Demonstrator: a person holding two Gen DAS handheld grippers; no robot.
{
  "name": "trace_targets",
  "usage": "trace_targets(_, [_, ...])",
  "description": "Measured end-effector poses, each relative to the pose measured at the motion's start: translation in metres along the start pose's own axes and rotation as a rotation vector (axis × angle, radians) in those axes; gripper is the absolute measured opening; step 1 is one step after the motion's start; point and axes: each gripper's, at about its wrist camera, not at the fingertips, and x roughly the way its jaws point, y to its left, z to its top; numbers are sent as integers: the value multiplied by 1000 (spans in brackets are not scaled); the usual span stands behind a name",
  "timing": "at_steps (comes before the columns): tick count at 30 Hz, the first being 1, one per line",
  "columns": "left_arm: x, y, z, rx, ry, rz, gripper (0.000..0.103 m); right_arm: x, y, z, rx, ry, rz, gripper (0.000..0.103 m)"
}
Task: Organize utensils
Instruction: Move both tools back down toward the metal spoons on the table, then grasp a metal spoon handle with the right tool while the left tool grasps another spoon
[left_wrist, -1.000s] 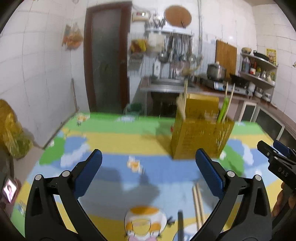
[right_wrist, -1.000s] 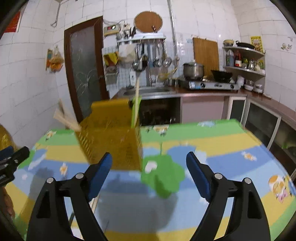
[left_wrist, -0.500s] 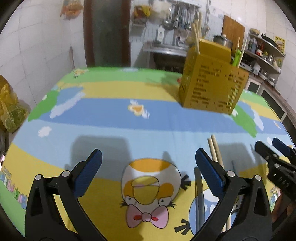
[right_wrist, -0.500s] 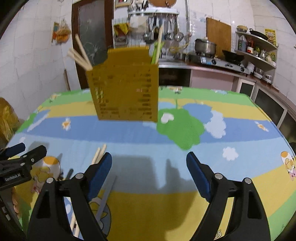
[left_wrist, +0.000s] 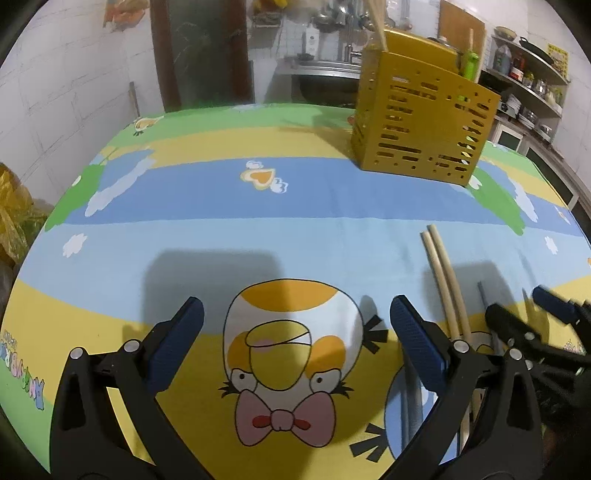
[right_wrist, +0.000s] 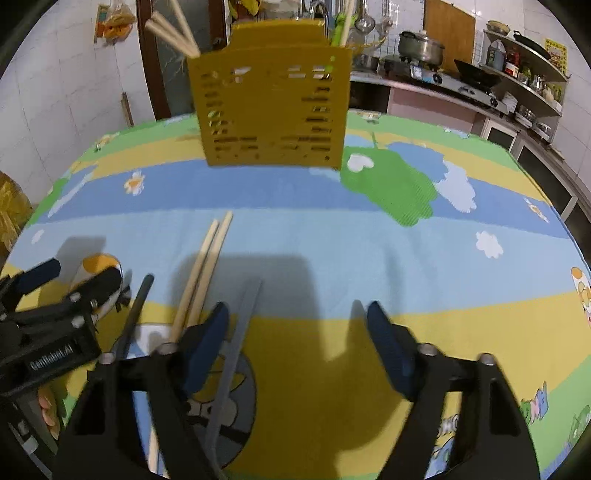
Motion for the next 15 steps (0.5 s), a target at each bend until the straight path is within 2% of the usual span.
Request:
trace_targets(3, [0,1,0,-3,4,0,98,1,6,-2,-1,11,-19,52])
trace_targets(5, [1,1,0,0,5,-1,98,1,10,-2,4,12,-12,34])
trace_targets(8, [-1,-2,-1,7,6,-8,98,0,13,-2,-7,3,1,15])
trace_targets(15, [-3,-20,-6,35,55,-72,97,-1,-14,0,10,13,22,9])
